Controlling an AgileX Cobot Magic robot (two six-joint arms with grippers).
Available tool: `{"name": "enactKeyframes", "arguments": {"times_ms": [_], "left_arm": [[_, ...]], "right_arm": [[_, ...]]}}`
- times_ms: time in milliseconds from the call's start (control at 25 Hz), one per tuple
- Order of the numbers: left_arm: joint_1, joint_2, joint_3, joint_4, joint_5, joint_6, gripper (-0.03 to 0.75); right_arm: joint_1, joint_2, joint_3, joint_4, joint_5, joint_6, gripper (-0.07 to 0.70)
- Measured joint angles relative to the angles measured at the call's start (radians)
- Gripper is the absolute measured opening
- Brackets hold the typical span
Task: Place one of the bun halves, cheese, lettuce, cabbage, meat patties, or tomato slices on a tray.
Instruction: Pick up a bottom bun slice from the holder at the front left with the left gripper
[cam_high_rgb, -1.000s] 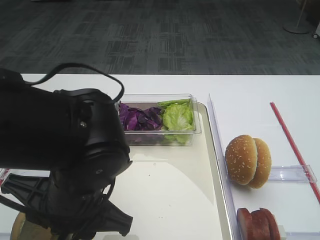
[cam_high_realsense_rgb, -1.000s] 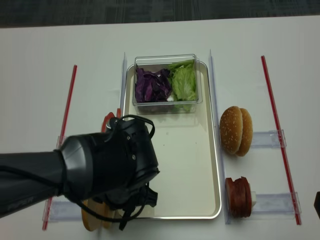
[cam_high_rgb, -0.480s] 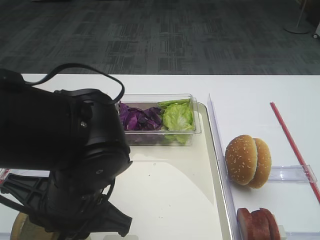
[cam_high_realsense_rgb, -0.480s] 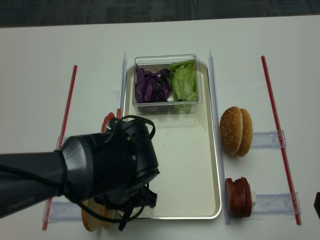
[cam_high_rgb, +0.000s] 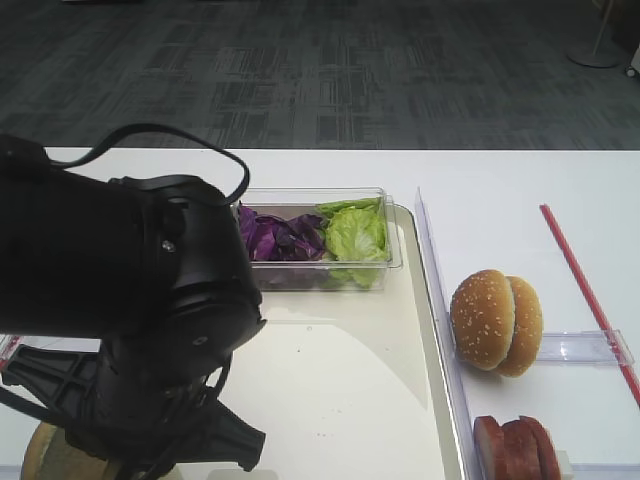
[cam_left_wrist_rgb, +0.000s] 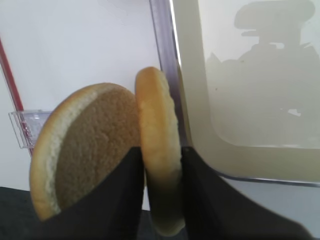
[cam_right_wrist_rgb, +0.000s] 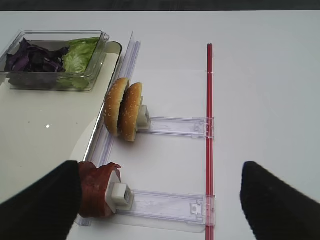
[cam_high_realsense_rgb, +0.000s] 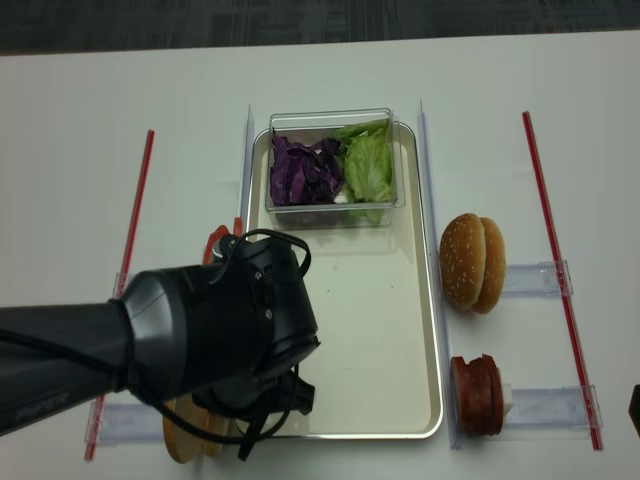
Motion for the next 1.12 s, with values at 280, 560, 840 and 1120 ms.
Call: {"name": "enactKeyframes", "arguments": {"times_ms": [280,560,840,1120], "left_arm": [[0.000,0.000,0.000,-0.004,0.005,0.000,0.144],[0.000,0.000,-0.001,-0.006,0.009,0.000,0.117],[0.000,0.000,-0.001,-0.006,0.015,0.045,0.113],[0.000,0.000,-0.001,-0.012,0.017,0.052,0.111]], "right_arm": [[0.000,0.000,0.000,-0.002,0.000,0.001,0.657],[0.000,0.000,0.000,-0.002,0.000,0.002,0.657],[0.000,0.000,0.000,-0.002,0.000,0.002,0.657],[0.000,0.000,0.000,-0.002,0.000,0.002,0.657]]}}
